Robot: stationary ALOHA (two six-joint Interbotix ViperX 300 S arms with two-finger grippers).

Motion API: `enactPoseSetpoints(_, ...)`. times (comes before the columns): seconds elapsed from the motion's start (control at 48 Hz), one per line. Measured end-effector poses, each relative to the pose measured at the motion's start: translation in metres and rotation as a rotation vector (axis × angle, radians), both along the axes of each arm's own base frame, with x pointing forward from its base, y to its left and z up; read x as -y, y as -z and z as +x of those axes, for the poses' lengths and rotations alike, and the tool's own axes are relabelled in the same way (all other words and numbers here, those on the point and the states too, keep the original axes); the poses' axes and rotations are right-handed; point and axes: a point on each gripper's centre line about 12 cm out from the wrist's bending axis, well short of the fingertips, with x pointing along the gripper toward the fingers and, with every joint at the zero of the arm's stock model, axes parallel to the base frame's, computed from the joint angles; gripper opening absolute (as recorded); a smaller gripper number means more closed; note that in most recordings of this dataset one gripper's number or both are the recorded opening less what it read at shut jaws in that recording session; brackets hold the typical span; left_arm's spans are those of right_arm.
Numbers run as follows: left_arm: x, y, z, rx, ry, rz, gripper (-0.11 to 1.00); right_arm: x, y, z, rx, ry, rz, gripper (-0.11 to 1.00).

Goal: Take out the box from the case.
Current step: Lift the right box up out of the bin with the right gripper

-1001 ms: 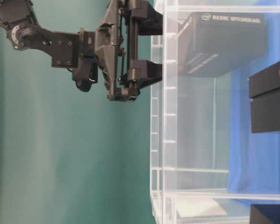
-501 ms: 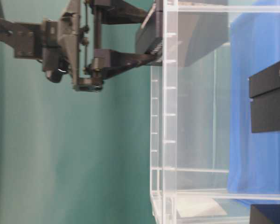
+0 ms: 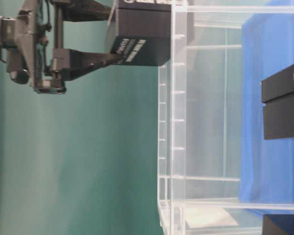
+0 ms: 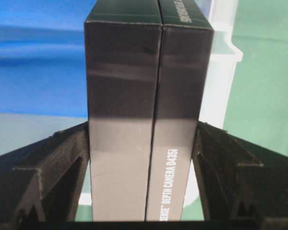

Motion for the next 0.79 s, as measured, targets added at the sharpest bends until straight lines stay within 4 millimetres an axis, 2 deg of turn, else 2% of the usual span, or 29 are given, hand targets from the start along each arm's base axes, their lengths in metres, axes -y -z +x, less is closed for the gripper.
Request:
enactPoseSetpoints(0.417,0.0,0.0,0.0,0.0,-0.001,0.0,0.98,-0.006,-0.033,-0.007,0.01,0.001,-0.025,0.65)
enactPoseSetpoints(0.792,0.001,0.0,0.0,0.002,-0.003,-0.001,0.98,-0.009,-0.039,-0.008,0.009,-0.002,-0.025,0.65)
